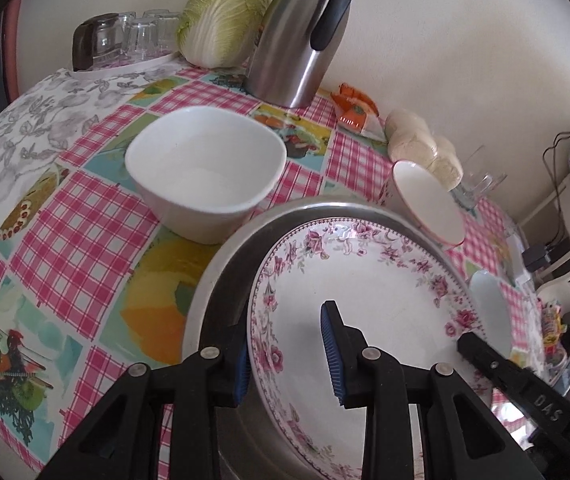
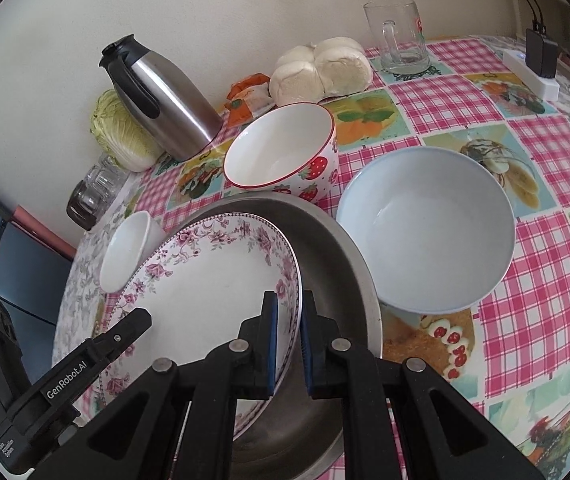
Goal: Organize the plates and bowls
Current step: 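Lift the floral-rim plate and carry it over the steel basin, then lower the floral-rim plate into the steel basin and open the right tool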
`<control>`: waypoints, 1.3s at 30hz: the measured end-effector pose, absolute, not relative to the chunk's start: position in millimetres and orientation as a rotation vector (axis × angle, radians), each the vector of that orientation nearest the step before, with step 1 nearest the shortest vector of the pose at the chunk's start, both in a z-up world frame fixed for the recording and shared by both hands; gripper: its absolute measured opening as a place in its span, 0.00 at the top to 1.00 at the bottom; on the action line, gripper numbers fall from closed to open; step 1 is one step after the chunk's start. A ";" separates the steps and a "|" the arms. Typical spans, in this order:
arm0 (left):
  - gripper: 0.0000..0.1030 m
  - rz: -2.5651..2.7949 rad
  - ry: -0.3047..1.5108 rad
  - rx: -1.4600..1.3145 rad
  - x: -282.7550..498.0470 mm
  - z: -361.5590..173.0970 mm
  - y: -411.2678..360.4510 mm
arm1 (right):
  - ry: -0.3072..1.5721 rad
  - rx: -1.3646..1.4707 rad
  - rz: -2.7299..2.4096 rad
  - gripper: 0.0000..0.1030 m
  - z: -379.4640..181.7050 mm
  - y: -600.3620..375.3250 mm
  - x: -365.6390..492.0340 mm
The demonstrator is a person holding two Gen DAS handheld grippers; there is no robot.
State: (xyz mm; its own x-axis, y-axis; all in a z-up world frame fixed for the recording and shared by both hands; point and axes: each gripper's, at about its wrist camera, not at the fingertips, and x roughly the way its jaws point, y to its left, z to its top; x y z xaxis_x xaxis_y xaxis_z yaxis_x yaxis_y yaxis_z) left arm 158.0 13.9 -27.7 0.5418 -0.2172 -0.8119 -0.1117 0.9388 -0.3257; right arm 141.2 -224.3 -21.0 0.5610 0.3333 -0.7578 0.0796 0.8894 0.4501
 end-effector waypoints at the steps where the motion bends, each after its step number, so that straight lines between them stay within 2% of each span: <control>1: 0.68 -0.061 1.011 -0.355 159.5 -31.0 13.7 | 0.977 0.474 0.157 0.89 -22.7 -225.4 142.1; 13: 0.66 -0.011 1.024 -0.231 162.4 -34.9 -1.1 | 0.997 0.440 0.157 0.88 -29.7 -226.8 145.6; 20: 0.62 0.017 1.032 -0.164 162.9 -36.4 -7.3 | 1.001 0.387 0.138 0.89 -29.5 -223.8 145.1; 23: 0.58 0.015 1.035 -0.164 162.8 -36.7 -8.5 | 1.004 0.397 0.139 0.90 -30.0 -226.7 146.1; 27: 0.45 0.026 1.031 -0.110 162.0 -36.6 -17.4 | 1.007 0.405 0.155 0.90 -30.5 -228.4 147.3; 39: 0.40 0.086 0.989 -0.121 157.2 -22.4 -14.4 | 1.008 0.357 0.148 0.88 -12.2 -227.8 141.6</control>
